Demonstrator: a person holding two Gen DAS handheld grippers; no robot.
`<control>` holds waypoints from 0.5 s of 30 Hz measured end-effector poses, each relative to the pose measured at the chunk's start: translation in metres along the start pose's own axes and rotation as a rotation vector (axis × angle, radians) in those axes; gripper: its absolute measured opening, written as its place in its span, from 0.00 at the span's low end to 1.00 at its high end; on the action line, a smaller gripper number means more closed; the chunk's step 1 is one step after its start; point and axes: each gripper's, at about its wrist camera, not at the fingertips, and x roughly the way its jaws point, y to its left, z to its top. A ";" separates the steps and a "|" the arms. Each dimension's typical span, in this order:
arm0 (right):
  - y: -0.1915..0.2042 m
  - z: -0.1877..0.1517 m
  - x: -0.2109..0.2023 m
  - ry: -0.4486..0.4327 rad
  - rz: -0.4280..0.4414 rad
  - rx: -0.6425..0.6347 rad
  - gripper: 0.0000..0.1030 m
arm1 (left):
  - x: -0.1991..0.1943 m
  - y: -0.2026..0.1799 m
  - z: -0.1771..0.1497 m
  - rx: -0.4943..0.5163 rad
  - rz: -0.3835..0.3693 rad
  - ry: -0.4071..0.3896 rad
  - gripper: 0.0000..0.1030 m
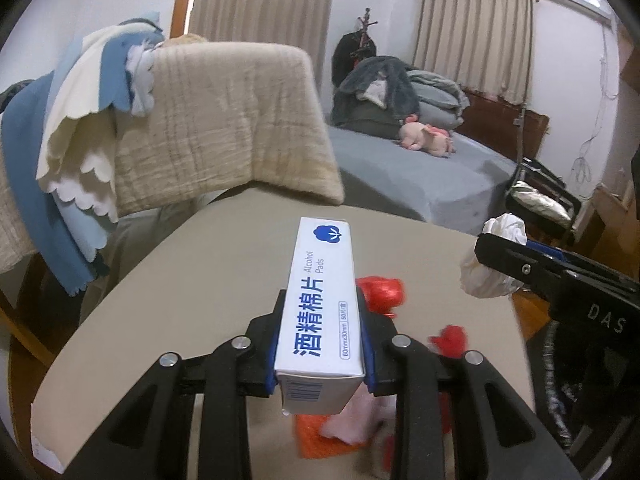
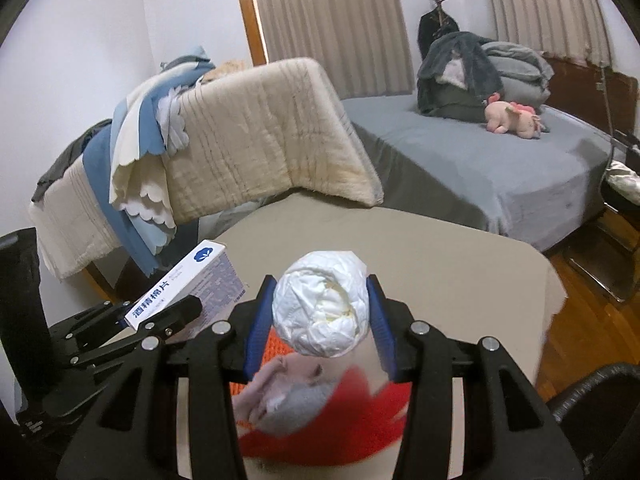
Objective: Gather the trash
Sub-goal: 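Carry the box and tissue ball with both tools over the trash bin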
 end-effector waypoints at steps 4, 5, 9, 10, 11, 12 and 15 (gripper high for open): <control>-0.013 -0.007 -0.034 -0.026 -0.021 0.015 0.42 | -0.013 -0.023 0.000 0.023 -0.035 -0.012 0.30; -0.017 -0.009 -0.043 -0.033 -0.026 0.020 0.42 | -0.017 -0.031 0.000 0.031 -0.050 -0.014 0.30; -0.029 -0.021 -0.073 -0.052 -0.062 0.025 0.42 | -0.029 -0.058 -0.003 0.062 -0.091 -0.018 0.30; -0.033 -0.025 -0.082 -0.054 -0.073 0.031 0.42 | -0.031 -0.064 -0.005 0.070 -0.101 -0.017 0.30; -0.039 -0.030 -0.091 -0.056 -0.084 0.040 0.42 | -0.033 -0.073 -0.006 0.080 -0.117 -0.014 0.30; -0.041 -0.032 -0.094 -0.057 -0.091 0.044 0.42 | -0.036 -0.079 -0.008 0.085 -0.126 -0.012 0.30; -0.056 -0.044 -0.117 -0.062 -0.131 0.066 0.42 | -0.042 -0.101 -0.014 0.103 -0.168 -0.006 0.30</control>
